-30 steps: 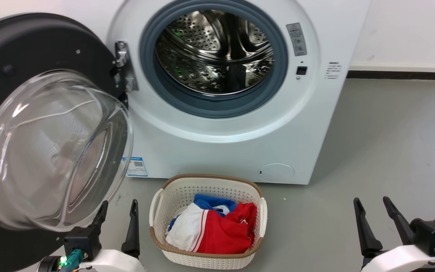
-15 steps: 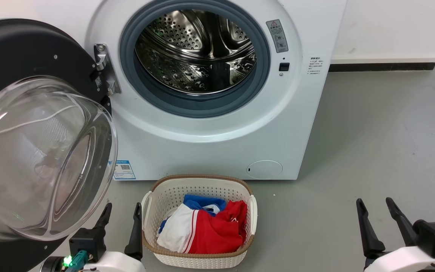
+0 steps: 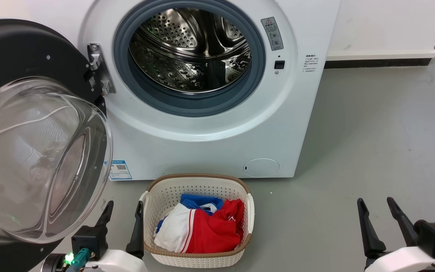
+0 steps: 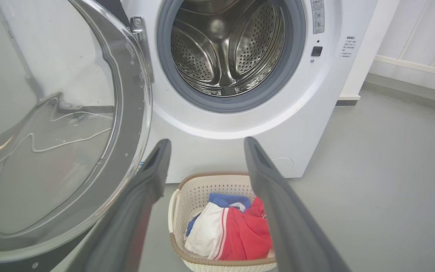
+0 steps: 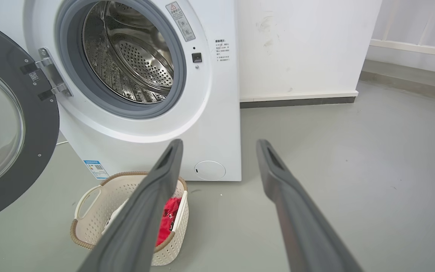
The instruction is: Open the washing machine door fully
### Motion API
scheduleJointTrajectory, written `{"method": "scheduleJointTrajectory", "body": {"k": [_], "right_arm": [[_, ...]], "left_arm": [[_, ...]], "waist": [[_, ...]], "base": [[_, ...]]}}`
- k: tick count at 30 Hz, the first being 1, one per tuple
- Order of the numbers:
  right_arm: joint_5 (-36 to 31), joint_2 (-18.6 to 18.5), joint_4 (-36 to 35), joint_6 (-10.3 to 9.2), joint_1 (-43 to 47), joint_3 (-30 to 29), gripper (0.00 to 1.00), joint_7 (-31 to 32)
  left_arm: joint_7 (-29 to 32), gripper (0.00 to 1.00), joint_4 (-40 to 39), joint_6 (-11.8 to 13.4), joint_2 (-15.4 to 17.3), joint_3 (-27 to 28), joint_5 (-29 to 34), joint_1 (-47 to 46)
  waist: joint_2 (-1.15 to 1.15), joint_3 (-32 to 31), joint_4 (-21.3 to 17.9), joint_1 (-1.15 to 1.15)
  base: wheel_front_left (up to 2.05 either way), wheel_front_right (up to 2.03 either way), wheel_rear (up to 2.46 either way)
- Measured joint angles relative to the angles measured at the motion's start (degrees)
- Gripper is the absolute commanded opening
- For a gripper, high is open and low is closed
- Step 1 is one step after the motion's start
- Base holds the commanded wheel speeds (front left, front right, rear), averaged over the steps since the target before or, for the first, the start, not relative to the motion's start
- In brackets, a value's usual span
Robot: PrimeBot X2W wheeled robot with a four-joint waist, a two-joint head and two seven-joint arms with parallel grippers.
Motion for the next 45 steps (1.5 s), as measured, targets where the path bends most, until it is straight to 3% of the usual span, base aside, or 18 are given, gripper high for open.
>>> {"method": "scheduleJointTrajectory", "body": {"k": [17, 18, 23, 45], "right_arm": [[0.0, 0.0, 0.3, 0.0, 0.0, -0.2, 1.0, -0.1], [0.0, 0.0, 0.3, 0.0, 0.0, -0.2, 0.0, -0.1], [1.1, 0.0, 2.8, 0.0, 1.0, 0.0, 0.0, 0.2], [24.6, 0.0, 6.7, 0.0, -2.4, -0.5, 0.0, 1.4]], "left_arm": [[-0.1, 1.0, 0.4, 0.5, 0.0, -0.4, -0.4, -0.7], [-0.1, 0.0, 0.4, 0.5, 0.0, -0.5, -0.5, -0.8], [0.3, 0.0, 2.1, 0.3, -1.3, -0.8, -1.4, 0.9], [4.4, 0.0, 4.1, -5.3, -4.8, 5.8, -20.7, -0.7]], "waist": [[0.0, 0.2, -0.8, 0.0], [0.0, 0.2, -0.8, 0.0], [0.0, 0.3, -0.8, 0.0], [0.0, 0.6, -0.6, 0.0]], "base": [[0.0, 0.0, 0.0], [0.0, 0.0, 0.0], [0.0, 0.0, 0.0], [0.0, 0.0, 0.0]]}}
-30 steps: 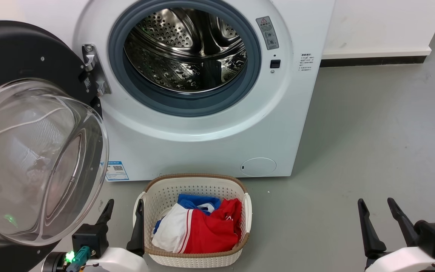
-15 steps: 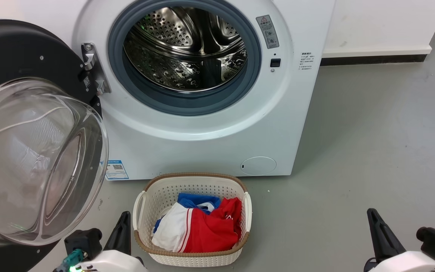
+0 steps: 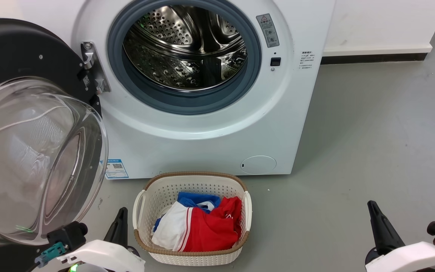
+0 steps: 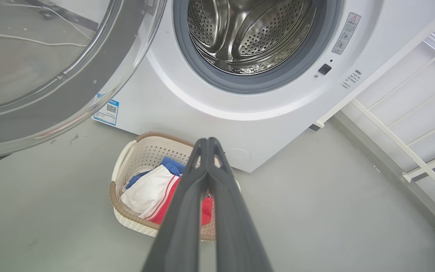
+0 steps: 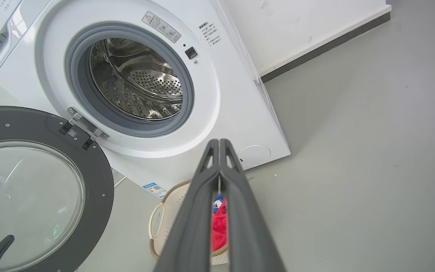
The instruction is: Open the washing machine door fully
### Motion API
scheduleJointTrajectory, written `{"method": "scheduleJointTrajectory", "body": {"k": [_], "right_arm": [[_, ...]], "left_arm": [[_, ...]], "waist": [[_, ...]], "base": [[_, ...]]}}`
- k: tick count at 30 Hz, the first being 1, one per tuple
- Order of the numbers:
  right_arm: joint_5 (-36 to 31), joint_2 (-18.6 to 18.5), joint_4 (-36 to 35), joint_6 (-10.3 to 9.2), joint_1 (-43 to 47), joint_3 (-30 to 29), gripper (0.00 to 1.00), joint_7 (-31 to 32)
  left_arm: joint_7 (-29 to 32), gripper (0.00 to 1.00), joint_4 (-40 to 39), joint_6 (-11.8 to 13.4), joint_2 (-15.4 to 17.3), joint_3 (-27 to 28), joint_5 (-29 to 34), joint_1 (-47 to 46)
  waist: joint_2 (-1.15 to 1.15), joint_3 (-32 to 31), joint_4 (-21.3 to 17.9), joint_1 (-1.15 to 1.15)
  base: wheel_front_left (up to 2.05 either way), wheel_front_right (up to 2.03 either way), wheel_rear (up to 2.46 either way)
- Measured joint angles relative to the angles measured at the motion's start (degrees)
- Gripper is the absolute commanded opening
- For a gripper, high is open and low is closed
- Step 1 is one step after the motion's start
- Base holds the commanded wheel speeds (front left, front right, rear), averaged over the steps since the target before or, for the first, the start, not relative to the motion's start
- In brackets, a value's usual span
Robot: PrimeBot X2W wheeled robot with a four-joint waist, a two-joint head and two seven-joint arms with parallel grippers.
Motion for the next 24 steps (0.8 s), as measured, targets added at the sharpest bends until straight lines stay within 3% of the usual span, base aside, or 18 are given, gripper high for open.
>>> {"method": "scheduleJointTrajectory", "body": {"k": [24], "right_arm": [[19.4, -0.1, 3.4, 0.0, -3.5, -0.7, 0.0, 1.3]], "left_arm": [[3.6, 0.0, 1.4, -4.5, -3.2, 6.1, -15.9, -1.6]], "waist": [[0.0, 0.4, 0.2, 0.0]], "base": [[0.0, 0.0, 0.0]]}}
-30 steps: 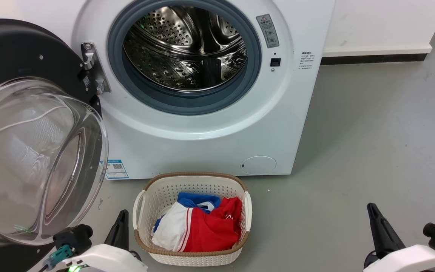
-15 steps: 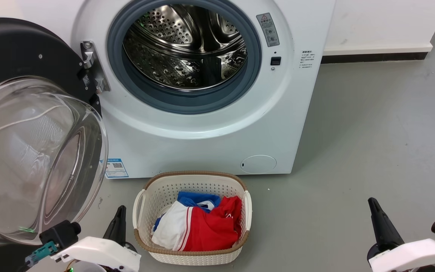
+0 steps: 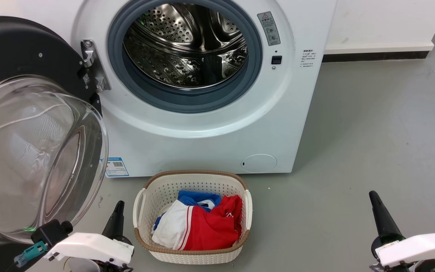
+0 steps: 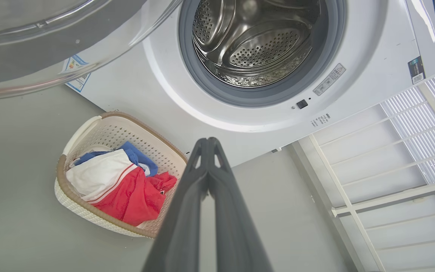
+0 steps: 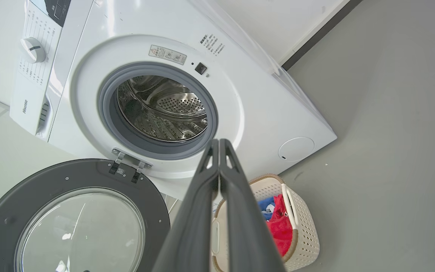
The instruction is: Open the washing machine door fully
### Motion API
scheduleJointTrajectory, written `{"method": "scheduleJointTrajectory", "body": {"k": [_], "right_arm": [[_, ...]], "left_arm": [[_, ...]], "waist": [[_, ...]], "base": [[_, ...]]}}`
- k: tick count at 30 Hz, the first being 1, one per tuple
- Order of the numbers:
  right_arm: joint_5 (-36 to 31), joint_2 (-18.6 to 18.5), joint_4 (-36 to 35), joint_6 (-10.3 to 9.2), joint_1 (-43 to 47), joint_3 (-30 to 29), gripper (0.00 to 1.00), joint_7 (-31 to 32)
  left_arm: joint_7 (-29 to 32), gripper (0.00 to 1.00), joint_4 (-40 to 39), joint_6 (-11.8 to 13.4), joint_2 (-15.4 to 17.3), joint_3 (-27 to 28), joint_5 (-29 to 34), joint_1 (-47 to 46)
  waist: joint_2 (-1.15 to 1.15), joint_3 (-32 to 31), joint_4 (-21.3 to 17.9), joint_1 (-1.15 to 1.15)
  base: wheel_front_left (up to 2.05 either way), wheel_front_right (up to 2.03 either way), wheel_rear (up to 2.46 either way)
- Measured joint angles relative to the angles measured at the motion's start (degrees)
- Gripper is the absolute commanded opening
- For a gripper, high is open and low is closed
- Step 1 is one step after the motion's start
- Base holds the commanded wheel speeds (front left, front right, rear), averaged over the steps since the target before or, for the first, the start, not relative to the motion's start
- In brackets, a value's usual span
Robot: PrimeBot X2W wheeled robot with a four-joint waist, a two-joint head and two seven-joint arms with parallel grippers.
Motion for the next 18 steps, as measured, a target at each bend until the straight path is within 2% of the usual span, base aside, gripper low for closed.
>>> {"method": "scheduleJointTrajectory", "body": {"k": [18], "right_arm": [[11.8, -0.1, 2.1, -0.01, -2.0, -0.5, 0.0, 0.8]], "left_arm": [[2.2, 0.0, 0.8, -2.9, -2.0, 3.8, -9.7, -1.1]], "waist": [[0.0, 0.3, 0.2, 0.0]], "base": [[0.0, 0.0, 0.0]]}}
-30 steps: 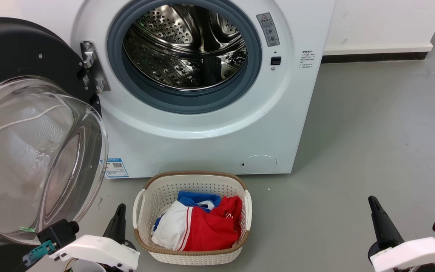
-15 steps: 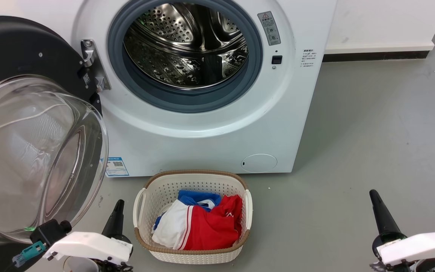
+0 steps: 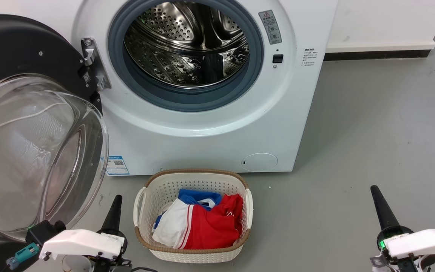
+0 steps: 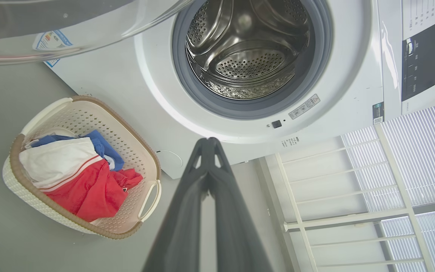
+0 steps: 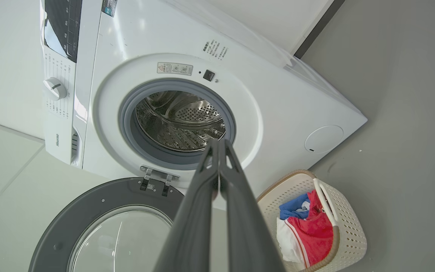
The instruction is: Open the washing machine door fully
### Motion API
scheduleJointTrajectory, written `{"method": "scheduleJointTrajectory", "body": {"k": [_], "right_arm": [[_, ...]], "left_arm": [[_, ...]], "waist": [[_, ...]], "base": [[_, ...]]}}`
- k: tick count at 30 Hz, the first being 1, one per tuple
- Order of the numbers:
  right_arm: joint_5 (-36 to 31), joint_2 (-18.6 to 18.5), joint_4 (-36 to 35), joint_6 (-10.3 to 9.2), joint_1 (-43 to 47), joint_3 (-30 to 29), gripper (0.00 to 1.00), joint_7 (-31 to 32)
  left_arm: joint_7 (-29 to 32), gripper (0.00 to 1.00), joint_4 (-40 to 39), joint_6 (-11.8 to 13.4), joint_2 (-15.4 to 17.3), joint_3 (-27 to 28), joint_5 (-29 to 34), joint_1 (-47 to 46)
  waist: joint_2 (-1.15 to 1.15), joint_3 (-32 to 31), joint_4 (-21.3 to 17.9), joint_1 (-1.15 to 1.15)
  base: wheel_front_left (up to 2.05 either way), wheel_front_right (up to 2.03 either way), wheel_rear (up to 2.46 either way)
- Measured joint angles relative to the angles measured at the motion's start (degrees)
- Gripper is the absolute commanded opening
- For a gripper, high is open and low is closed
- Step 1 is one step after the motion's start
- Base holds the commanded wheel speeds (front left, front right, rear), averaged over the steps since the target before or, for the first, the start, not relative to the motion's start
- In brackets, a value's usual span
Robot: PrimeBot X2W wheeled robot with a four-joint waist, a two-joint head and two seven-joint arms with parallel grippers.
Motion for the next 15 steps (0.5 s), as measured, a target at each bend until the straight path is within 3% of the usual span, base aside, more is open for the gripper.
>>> {"method": "scheduleJointTrajectory", "body": {"k": [15], "right_arm": [[8.4, 0.0, 1.5, 0.0, -1.7, -0.4, 0.0, 0.6]], "left_arm": [[1.8, 0.0, 0.6, -2.0, -1.5, 2.7, -6.8, -0.9]], "waist": [[0.0, 0.3, 0.1, 0.0]], "base": [[0.0, 0.0, 0.0]]}}
